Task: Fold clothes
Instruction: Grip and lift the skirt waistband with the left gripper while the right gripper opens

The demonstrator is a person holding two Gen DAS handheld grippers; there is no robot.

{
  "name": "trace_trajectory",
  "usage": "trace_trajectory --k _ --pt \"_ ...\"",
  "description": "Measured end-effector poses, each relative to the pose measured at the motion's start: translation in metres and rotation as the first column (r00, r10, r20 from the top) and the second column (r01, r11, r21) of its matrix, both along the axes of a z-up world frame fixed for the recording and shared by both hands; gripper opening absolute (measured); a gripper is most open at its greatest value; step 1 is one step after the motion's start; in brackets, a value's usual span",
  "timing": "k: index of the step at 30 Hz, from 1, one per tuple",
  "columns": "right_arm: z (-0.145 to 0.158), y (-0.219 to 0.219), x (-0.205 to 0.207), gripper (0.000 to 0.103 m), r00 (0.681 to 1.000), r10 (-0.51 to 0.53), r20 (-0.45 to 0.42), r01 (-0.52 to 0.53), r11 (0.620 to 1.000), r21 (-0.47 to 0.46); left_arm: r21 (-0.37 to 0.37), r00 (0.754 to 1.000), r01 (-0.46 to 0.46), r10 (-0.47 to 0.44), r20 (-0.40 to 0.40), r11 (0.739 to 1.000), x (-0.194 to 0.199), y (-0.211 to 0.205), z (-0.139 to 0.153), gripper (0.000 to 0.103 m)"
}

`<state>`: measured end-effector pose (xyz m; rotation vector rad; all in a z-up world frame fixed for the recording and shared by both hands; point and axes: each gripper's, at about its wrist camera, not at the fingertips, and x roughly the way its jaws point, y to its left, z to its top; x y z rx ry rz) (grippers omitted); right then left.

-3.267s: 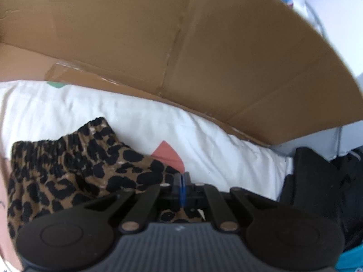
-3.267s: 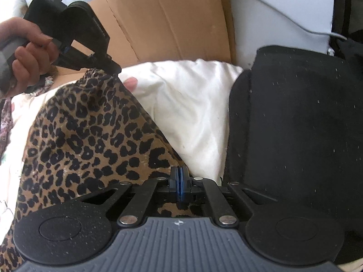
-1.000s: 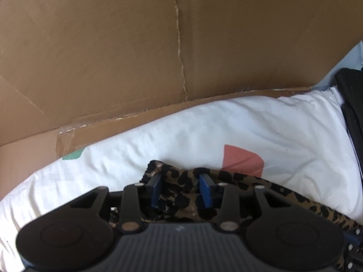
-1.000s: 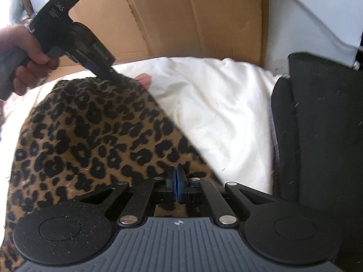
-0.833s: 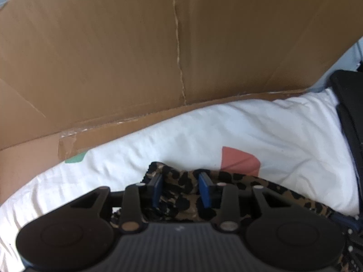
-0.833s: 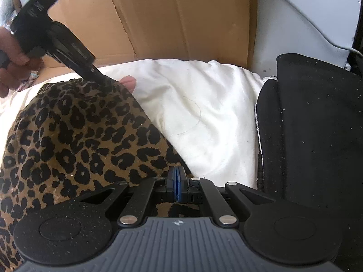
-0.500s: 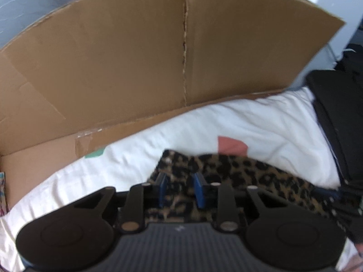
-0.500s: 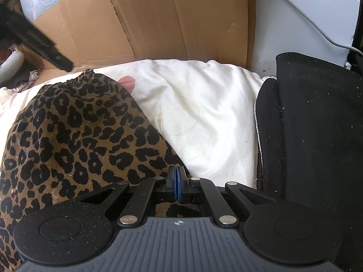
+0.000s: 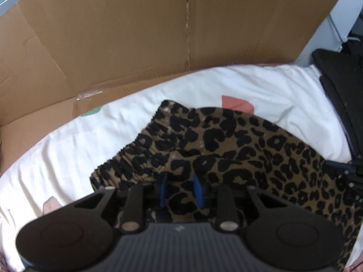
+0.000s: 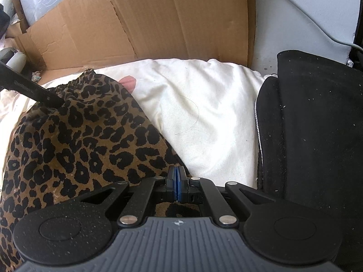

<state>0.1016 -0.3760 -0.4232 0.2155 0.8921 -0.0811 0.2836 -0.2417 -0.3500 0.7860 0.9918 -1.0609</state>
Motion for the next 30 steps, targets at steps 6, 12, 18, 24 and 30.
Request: trace_trajectory --k 6,12,18,24,30 --pt "0.001 -0.001 -0.001 0.004 1.000 0.005 -0.006 -0.005 1.000 0.004 -0.020 0.996 0.062 -0.060 0.069 0.998 -0.010 0.001 -0.014 0.027" --pt "0.009 -0.003 -0.001 0.008 0.999 -0.031 -0.024 0.032 0.999 0.031 0.018 0.962 0.172 -0.172 0.212 0.985 -0.037 0.005 -0.017 0.026" --pt "0.026 0.012 -0.016 0.025 0.997 0.027 0.074 -0.029 0.999 0.029 -0.039 0.990 0.115 -0.111 0.089 0.993 -0.023 0.018 0.008 0.024" --pt "0.033 0.025 -0.015 0.025 0.993 0.053 0.101 -0.060 0.996 0.064 -0.036 0.993 0.113 -0.112 0.029 0.993 -0.022 0.034 0.002 0.023" --pt "0.027 0.039 -0.009 0.025 0.995 0.082 0.062 -0.090 0.987 0.131 -0.032 0.994 0.110 -0.111 -0.023 0.993 -0.021 0.048 -0.006 0.021"
